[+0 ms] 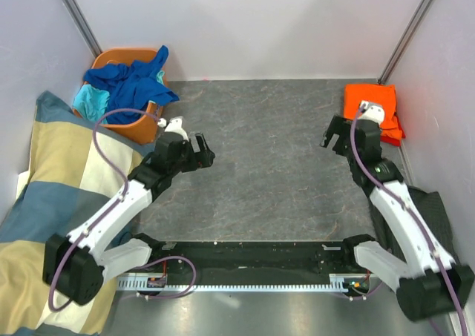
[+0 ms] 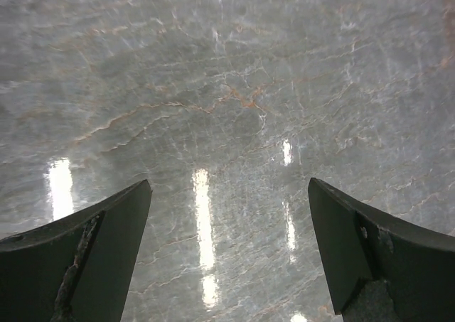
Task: Fold and stack the t-shirts
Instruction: Put the neatly folded tshirt into the corner of the board with the right arm
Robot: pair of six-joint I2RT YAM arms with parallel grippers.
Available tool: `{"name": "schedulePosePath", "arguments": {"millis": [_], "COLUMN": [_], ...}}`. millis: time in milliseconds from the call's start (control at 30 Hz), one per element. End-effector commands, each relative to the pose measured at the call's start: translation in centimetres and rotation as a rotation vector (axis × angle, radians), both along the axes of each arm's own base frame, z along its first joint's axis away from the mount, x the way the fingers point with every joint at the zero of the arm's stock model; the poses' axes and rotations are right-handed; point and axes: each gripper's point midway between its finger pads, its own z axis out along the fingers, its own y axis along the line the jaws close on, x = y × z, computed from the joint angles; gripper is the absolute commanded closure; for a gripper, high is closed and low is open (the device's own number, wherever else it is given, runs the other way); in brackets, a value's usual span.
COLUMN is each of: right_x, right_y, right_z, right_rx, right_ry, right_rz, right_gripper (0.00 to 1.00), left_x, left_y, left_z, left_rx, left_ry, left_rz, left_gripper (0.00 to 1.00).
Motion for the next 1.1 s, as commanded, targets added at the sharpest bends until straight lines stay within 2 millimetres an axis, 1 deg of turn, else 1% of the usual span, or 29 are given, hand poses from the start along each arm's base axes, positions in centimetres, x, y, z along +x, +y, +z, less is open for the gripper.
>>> {"name": "schedulePosePath", "arguments": {"millis": [0,33,67,100,133,167,200,233,267,333,400,433,633,967,1033,1067], "right_x": [-3.3,-4.1,-4.8,-5.2,-5.9,-6.5,-6.9,-7.4,-7.8,-8.4,-8.6,-8.7,-8.7,-8.2,-8.2,-8.2], "right_y": [1.2,1.1,0.8,0.6,0.2,-0.2,-0.6,-0.9,-1.1,-1.5,-1.6,-1.5,-1.4,-1.0,-1.0,-0.9], "right_z": [3.4,4.2,4.1,4.3,4.9,4.8,5.0,5.5,5.4,5.3,5.0,5.3,4.9,4.1,4.2,4.2], "right_rx": [0.087,0.089,0.079,0.059,0.052,0.038,0.020,0.016,0.006,-0.008,-0.009,-0.003,-0.004,-0.006,-0.007,-0.007], "right_ry": [-0.104,-0.126,-0.115,-0.116,-0.143,-0.138,-0.144,-0.169,-0.167,-0.175,-0.175,-0.186,-0.182,-0.156,-0.159,-0.159], "right_rz": [0.034,0.041,0.034,0.042,0.039,0.030,0.020,0.017,0.014,0.013,0.008,0.015,0.021,0.039,0.041,0.041], "right_gripper": [0.02,0.02,0.02,0.02,0.02,0.02,0.02,0.02,0.02,0.02,0.02,0.02,0.02,0.02,0.02,0.02], "left_x": [-0.9,-1.3,-1.7,-2.1,-2.4,-3.0,-3.3,-3.6,-4.0,-4.5,-5.0,-5.0,-5.4,-5.4,-5.5,-5.5], "left_y": [2.3,2.9,3.2,3.6,4.0,4.3,4.5,4.7,5.0,5.6,5.8,6.1,6.9,7.0,7.4,7.5], "left_z": [1.2,2.2,2.4,1.9,2.1,3.2,2.9,2.9,3.6,3.2,3.4,3.5,3.0,3.1,3.2,3.6], "left_rx": [0.042,0.029,0.023,0.025,0.014,-0.011,-0.018,-0.026,-0.042,-0.044,-0.053,-0.055,-0.029,-0.020,-0.017,-0.026], "left_ry": [-0.128,-0.170,-0.182,-0.186,-0.199,-0.240,-0.245,-0.254,-0.285,-0.286,-0.301,-0.304,-0.287,-0.289,-0.295,-0.309], "left_rz": [0.045,0.062,0.071,0.084,0.100,0.108,0.110,0.117,0.128,0.148,0.154,0.168,0.207,0.210,0.226,0.234], "left_gripper": [0.00,0.00,0.00,0.00,0.00,0.00,0.00,0.00,0.00,0.00,0.00,0.00,0.00,0.00,0.00,0.00]}}
